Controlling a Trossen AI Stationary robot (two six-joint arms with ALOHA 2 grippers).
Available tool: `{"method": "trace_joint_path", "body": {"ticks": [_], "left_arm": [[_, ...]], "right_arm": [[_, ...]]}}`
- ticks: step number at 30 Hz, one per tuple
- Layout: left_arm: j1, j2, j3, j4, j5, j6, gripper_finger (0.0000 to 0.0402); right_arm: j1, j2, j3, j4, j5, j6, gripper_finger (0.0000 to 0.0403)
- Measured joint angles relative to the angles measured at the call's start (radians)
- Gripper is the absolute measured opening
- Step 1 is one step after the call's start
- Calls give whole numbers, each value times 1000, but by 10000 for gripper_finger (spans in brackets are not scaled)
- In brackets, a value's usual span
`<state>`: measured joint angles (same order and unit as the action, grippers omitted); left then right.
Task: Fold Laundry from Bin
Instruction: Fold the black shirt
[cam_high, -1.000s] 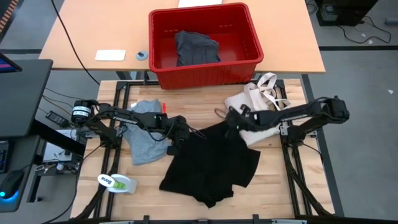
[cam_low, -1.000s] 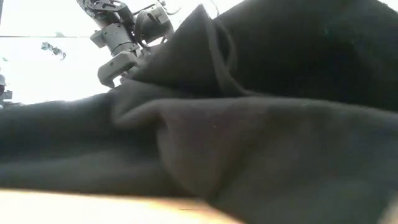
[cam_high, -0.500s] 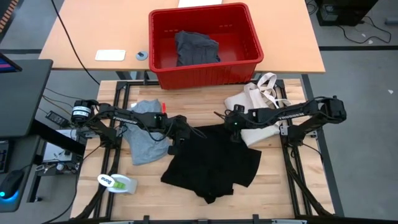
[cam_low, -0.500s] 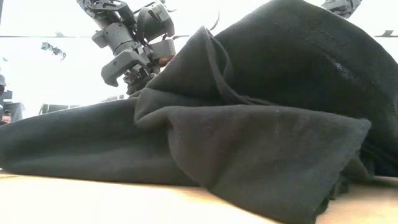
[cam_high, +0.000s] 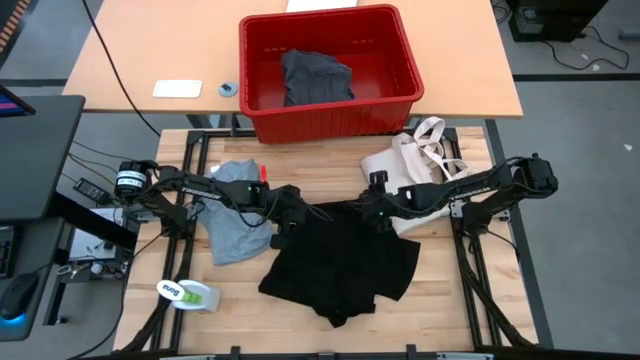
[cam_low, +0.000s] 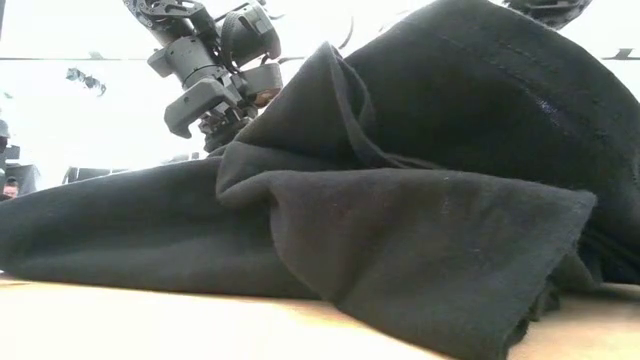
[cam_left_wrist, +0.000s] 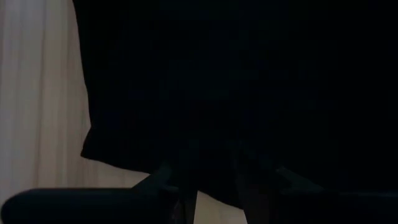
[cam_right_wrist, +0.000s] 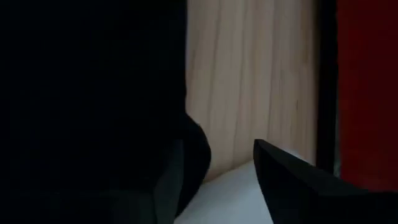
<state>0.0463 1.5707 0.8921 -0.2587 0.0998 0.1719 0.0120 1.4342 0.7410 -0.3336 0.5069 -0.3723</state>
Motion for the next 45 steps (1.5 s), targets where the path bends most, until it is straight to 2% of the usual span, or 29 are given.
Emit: {"method": "trace_joint_path", "body": {"ticks": [4, 11, 16, 20, 23, 25, 26, 31, 37, 45], "left_arm": [[2, 0, 0, 0, 0, 0, 102], [1, 0, 0, 9, 0, 0, 102], [1, 0, 0, -1, 0, -2, 102], [1, 0, 0, -20, 0, -6, 102], [1, 0, 0, -23, 0, -6, 102], [1, 0, 0, -23, 0, -5, 102], [1, 0, 0, -23, 0, -5, 102], [1, 0, 0, -23, 0, -5, 102], [1, 0, 0, -25, 0, -5, 102], [1, 0, 0, -28, 0, 23, 102]], "right_arm": [[19, 15, 0, 16, -58, -114, 209], [21, 128, 0, 60, -21, -271, 202], [29, 220, 0, 153, 71, -392, 190], [28, 251, 0, 168, 53, -406, 149], [26, 248, 0, 165, 8, -366, 82], [26, 237, 0, 160, -12, -334, 29], [26, 227, 0, 158, -16, -323, 17], [28, 158, 12, 147, 16, -168, 22], [45, -13, 56, 139, -17, -3, 10], [164, -229, 82, 152, -83, -47, 11]]}}
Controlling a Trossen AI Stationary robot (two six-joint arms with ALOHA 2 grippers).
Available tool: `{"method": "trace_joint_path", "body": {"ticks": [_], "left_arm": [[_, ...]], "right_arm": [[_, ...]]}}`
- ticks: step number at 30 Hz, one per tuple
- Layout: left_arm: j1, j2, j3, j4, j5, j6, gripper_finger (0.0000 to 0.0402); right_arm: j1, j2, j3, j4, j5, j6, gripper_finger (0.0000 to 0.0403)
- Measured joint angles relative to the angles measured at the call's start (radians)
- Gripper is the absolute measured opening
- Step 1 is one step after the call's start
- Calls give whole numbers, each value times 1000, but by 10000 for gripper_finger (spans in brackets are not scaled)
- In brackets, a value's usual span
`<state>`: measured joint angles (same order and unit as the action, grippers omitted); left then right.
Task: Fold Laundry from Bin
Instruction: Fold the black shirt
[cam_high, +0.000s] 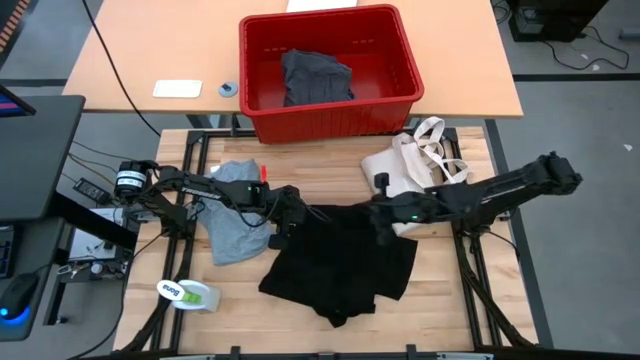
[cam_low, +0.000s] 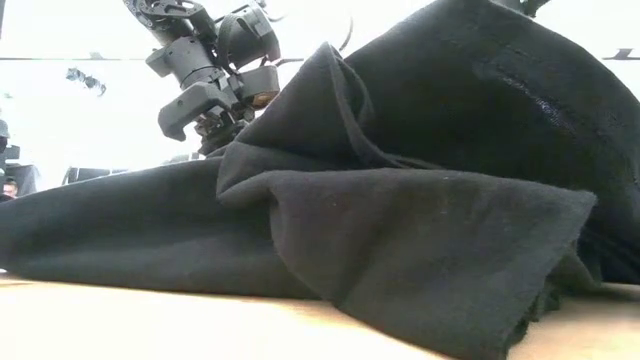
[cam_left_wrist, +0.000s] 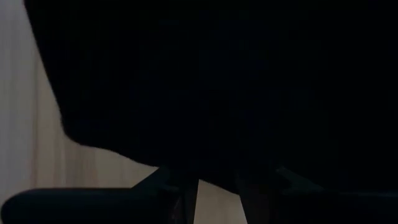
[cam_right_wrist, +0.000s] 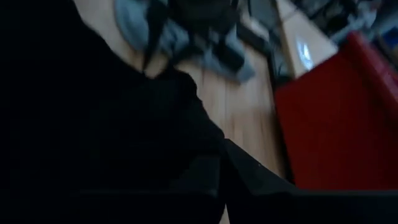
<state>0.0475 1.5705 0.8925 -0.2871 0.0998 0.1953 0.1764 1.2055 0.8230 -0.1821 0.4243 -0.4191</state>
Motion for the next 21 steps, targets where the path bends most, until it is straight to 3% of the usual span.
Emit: {"method": "trace_joint_path", "body": {"ticks": [5, 11, 21], "left_arm": [[0, -26, 0, 5, 0, 14, 102], [-21, -94, 0, 27, 3, 28, 102], [-70, -141, 0, 175, 4, 42, 102]], "right_arm": [[57, -77, 0, 39, -23, 23, 12], [56, -101, 0, 56, -29, 262, 12], [49, 14, 0, -30, -25, 338, 12]]}}
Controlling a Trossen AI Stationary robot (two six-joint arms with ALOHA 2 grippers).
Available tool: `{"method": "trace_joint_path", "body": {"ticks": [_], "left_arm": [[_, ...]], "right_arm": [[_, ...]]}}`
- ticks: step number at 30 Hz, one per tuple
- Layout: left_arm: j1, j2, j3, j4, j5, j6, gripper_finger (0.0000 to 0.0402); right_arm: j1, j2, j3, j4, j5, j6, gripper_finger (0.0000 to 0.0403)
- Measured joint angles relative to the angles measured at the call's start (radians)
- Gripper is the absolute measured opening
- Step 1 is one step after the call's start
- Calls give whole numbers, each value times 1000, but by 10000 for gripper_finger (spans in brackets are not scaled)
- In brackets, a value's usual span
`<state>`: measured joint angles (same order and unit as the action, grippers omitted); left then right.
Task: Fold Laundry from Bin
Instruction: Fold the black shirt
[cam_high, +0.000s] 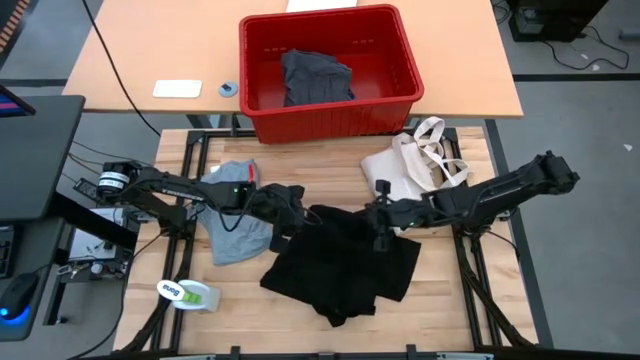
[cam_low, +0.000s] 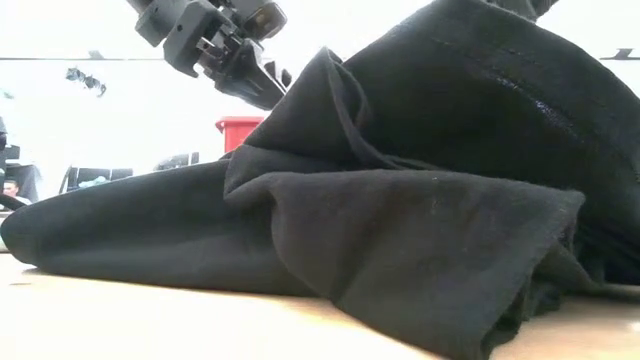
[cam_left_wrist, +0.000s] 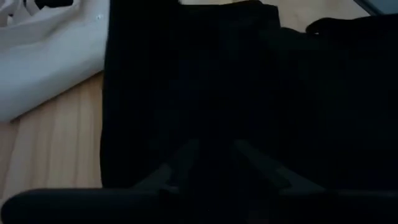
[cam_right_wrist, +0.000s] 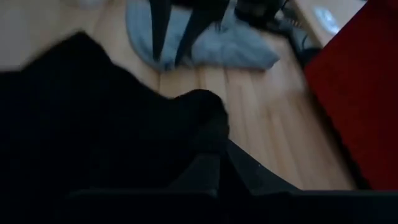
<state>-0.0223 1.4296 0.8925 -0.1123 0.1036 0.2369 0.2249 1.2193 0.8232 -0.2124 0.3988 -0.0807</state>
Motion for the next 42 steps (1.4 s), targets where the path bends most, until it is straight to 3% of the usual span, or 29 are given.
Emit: {"method": "trace_joint_path", "body": {"ticks": [8, 13, 20, 29, 37, 42], "left_arm": [[-10, 64, 1, 156, -1, 16, 102], [-17, 164, 0, 192, -2, 127, 102], [-17, 215, -1, 260, -169, 311, 102], [-7, 237, -1, 217, -188, 467, 102], [-7, 328, 0, 341, -300, 492, 102], [-7, 328, 0, 342, -304, 485, 101]], "right_arm": [[0, 129, 0, 25, 22, 1, 12], [-1, 154, 0, 46, 73, 1, 12], [-1, 149, 0, 76, 71, -1, 18], [-3, 149, 0, 86, 47, 0, 16], [-3, 149, 0, 110, 33, 7, 17], [-3, 149, 0, 108, 18, 11, 17]]}}
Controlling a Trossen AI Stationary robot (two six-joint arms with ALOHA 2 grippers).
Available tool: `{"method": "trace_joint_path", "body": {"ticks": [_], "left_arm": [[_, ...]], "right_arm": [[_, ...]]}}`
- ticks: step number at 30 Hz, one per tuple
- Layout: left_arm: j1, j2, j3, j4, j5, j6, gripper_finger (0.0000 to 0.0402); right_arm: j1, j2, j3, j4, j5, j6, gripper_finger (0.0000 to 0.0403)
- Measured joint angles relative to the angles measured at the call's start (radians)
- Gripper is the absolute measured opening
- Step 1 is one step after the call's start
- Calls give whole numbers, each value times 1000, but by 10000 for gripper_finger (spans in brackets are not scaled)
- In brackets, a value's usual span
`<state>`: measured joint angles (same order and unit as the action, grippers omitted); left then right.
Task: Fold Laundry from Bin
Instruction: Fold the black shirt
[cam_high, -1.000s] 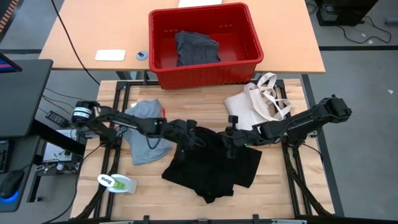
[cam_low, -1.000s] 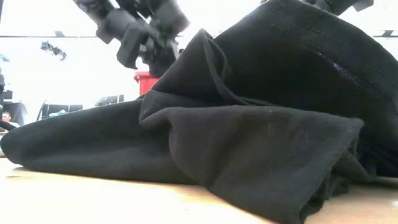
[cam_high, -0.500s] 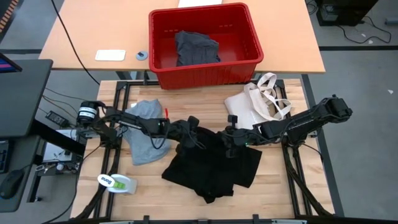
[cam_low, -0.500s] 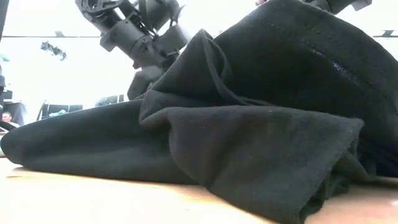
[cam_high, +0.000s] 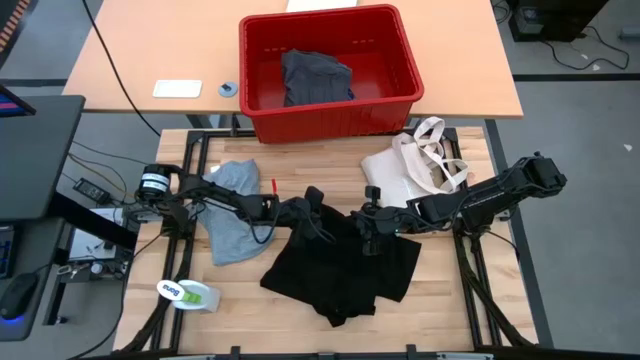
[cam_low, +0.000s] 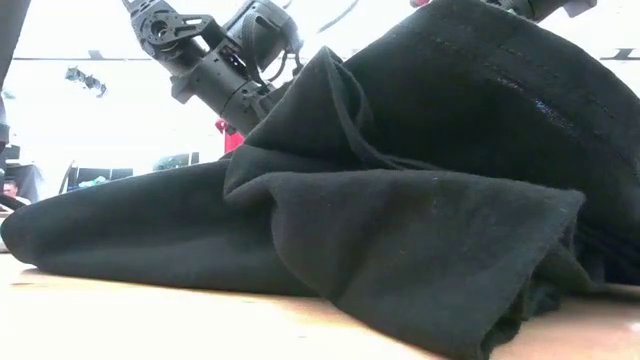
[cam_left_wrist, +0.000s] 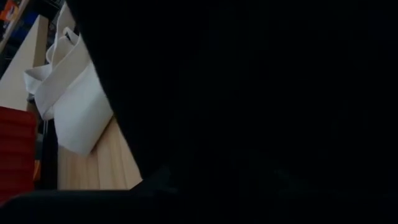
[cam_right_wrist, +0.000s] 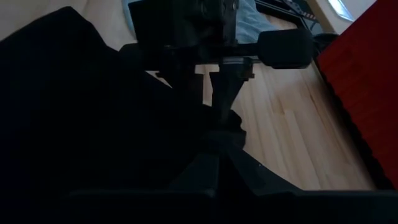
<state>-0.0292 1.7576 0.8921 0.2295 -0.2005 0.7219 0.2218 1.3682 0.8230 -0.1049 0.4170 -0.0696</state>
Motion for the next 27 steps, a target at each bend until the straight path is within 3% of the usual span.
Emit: {"method": "trace_joint_path", "body": {"ticks": [3, 7, 13, 20, 27], "left_arm": [[-5, 0, 0, 0, 0, 5, 82], [-11, 0, 0, 1, 21, -9, 13], [-38, -13, 0, 3, 43, -31, 4], [-97, -129, 1, -112, 57, -69, 2], [-122, -205, 2, -313, 248, -243, 1]], "right_arm": [[0, 0, 0, 2, 0, 0, 17], [-1, 0, 0, 4, 0, 0, 17], [-9, 0, 0, -24, 0, 35, 17], [-10, -15, 0, -148, 80, 114, 17], [-21, -22, 0, -200, 264, 210, 17]]}}
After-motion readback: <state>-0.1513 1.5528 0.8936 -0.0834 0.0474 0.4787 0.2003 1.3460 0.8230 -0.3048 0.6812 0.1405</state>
